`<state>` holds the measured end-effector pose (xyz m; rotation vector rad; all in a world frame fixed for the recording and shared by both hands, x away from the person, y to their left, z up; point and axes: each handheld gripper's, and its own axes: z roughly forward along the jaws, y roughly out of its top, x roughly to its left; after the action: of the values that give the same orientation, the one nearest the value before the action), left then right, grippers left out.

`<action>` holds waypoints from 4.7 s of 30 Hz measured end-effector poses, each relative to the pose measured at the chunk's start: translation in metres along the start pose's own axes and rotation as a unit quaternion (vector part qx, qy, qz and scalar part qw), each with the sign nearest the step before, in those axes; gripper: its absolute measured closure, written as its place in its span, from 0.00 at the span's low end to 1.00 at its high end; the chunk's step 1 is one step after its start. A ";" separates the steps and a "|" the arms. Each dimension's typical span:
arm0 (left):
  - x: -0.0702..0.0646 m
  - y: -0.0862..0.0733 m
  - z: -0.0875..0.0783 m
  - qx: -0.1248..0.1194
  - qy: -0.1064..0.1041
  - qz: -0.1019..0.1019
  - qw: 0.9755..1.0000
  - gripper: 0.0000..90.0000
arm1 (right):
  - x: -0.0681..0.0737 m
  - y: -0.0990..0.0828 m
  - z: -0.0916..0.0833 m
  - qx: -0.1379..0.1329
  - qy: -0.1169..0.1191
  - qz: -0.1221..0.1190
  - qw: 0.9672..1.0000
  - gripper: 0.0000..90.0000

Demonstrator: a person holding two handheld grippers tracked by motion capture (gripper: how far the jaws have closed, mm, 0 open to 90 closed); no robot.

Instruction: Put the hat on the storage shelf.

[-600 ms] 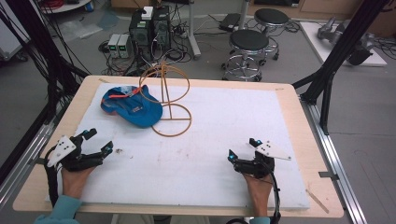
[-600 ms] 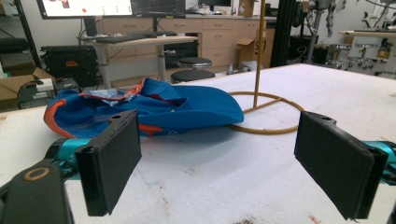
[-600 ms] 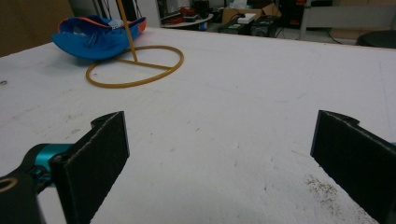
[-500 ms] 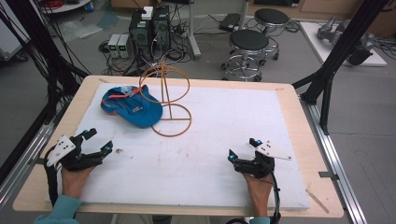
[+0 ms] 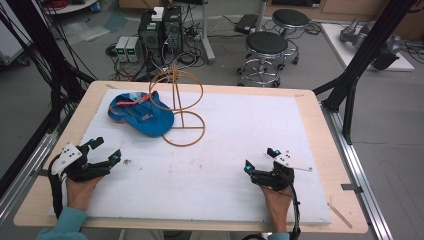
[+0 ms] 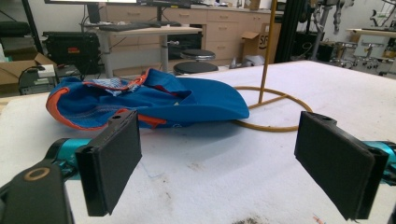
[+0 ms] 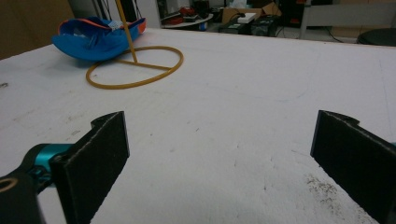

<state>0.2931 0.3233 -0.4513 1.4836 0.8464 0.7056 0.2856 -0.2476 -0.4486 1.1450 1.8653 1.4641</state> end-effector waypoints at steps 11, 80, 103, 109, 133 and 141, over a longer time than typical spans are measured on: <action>0.006 0.005 0.000 0.005 0.003 -0.013 1.000 0.17 | 0.000 0.000 0.000 0.001 -0.001 0.001 1.000 0.04; 0.111 0.079 0.167 0.277 0.039 0.039 0.959 0.22 | 0.001 0.000 0.001 0.004 -0.008 -0.004 1.000 0.04; 0.118 0.053 0.179 0.340 0.081 0.092 0.932 0.51 | 0.001 0.000 0.001 0.004 -0.008 -0.004 1.000 0.04; 0.120 0.051 0.179 0.345 0.088 0.084 0.931 0.65 | 0.001 0.000 0.001 0.004 -0.007 -0.003 1.000 0.04; 0.112 0.075 0.155 0.284 0.050 0.007 0.957 0.87 | 0.001 0.000 0.001 0.004 -0.008 -0.001 1.000 0.04; 0.108 0.100 0.137 0.240 0.031 -0.024 0.970 0.88 | 0.001 0.000 0.001 0.004 -0.008 -0.003 1.000 0.04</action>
<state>0.4758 0.3377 -0.3694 1.8675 1.1539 0.5336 0.2857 -0.2460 -0.4485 1.1495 1.8629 1.4410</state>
